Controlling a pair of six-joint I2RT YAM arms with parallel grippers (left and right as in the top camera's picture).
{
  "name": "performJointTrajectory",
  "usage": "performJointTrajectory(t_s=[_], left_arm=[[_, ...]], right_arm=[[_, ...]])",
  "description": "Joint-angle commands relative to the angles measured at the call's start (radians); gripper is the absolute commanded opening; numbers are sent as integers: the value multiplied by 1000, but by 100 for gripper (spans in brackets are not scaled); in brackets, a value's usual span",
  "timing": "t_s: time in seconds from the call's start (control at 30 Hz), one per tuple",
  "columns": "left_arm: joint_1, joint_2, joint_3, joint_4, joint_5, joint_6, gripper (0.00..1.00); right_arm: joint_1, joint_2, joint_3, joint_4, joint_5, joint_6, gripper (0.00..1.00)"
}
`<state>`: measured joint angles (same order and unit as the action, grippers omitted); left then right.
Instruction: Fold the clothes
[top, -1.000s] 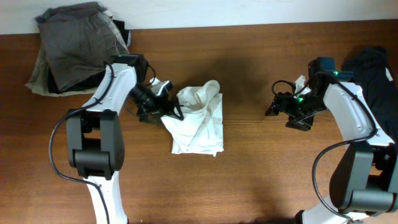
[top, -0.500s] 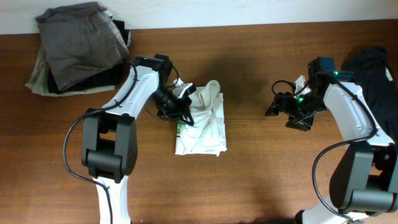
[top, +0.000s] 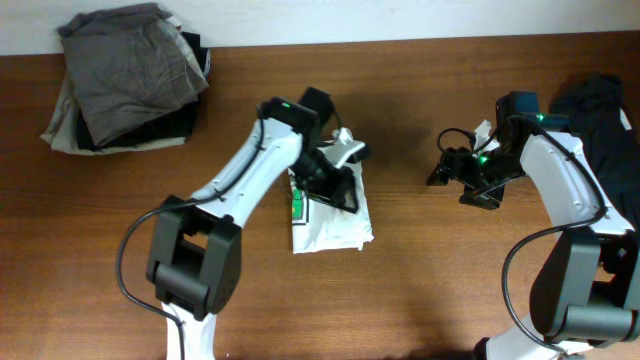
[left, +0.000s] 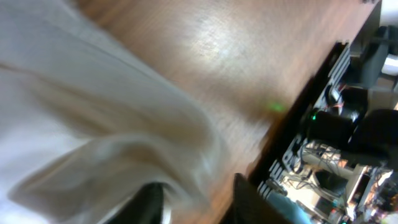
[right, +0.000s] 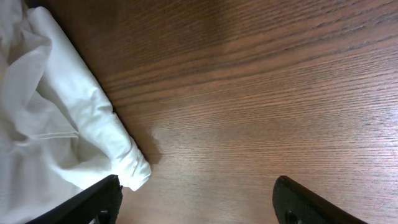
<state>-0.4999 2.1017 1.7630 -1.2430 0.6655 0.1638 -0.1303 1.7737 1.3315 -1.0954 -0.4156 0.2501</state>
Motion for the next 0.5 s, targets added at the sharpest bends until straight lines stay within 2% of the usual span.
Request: performJointTrajectory(t_s=[0.0, 0.2, 0.47], left_arm=[[-63, -21, 11, 13, -23, 10, 61], [-69, -23, 31, 16, -27, 10, 61], [204, -149, 134, -79, -27, 48, 61]], right_arm=[[6, -13, 9, 2, 6, -11, 82], [3, -13, 10, -3, -8, -7, 82], [4, -13, 76, -2, -65, -11, 81]])
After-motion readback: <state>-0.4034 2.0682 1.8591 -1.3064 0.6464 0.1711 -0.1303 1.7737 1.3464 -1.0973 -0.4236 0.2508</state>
